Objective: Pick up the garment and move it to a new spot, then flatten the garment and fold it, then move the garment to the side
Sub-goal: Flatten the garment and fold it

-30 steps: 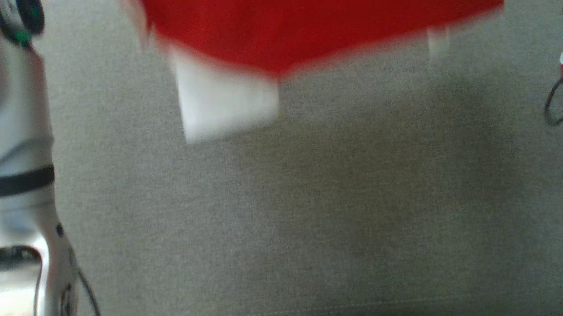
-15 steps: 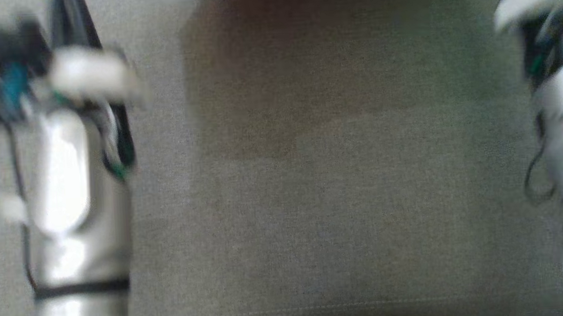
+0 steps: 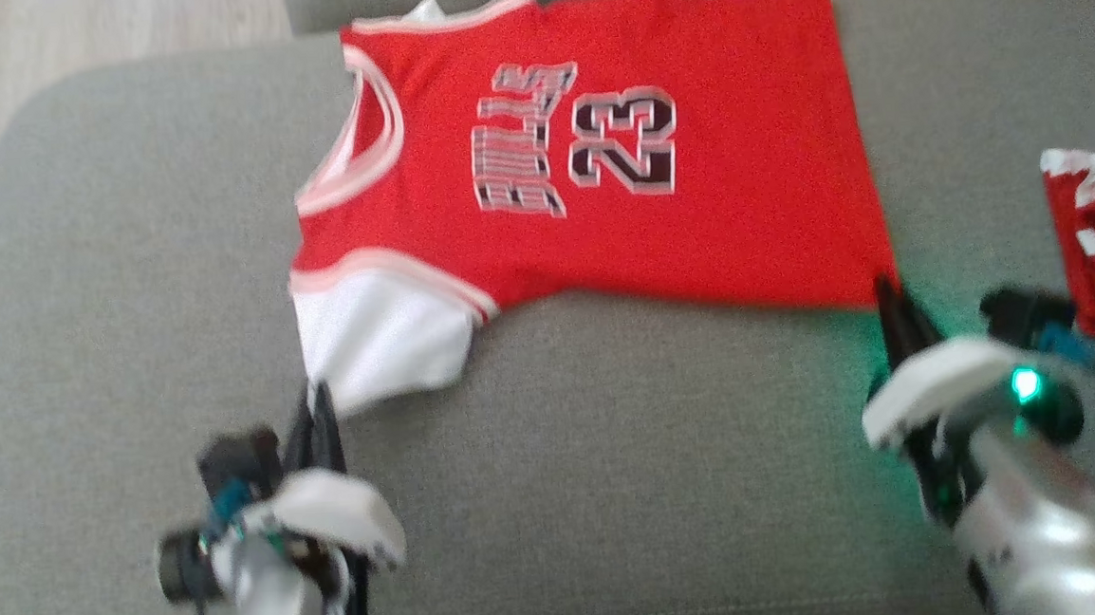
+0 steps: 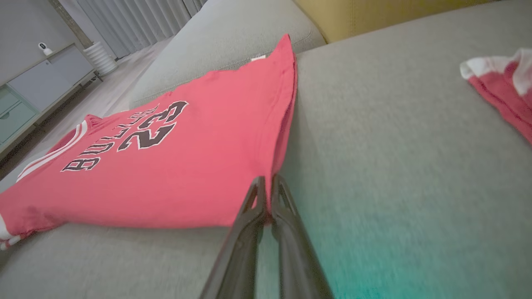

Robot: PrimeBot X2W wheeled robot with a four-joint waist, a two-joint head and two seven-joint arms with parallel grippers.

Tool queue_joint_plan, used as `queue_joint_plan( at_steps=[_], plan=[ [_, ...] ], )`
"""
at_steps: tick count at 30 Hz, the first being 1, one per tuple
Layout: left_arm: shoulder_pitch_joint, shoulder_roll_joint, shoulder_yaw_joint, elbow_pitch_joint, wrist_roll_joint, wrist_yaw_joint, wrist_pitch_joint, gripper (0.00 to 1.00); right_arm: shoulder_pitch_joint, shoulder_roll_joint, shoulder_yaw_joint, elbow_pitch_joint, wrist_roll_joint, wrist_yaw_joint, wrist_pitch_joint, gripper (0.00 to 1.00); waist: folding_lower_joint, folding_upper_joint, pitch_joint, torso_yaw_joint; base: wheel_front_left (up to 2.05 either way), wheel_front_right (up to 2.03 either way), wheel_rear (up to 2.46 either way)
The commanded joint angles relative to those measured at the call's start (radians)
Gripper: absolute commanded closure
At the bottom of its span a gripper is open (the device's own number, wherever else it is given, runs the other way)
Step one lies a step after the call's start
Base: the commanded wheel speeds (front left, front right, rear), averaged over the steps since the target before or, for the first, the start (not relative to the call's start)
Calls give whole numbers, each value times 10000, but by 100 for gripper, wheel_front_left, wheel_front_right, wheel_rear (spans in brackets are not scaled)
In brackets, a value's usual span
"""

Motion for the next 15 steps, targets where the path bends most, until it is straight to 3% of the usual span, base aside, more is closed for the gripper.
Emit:
queue_joint_plan(
  at_steps=[1,8,15],
  plan=[
    [333,212,124,-307,-19,40,-50,100,423,21,334,-332,204,63,-61,100,1,0,-614,25,0,0,0],
    [2098,211,-40,-737,169,-14,-51,100,2329,-34,385,-458,925,63,-61,100,1,0,-1669,245,0,0,0],
    [3141,211,165,-1858,559,-48,-51,100,3188,-301,-20,-804,1098,63,-64,100,1,0,-1785,390,0,0,0]
  ],
)
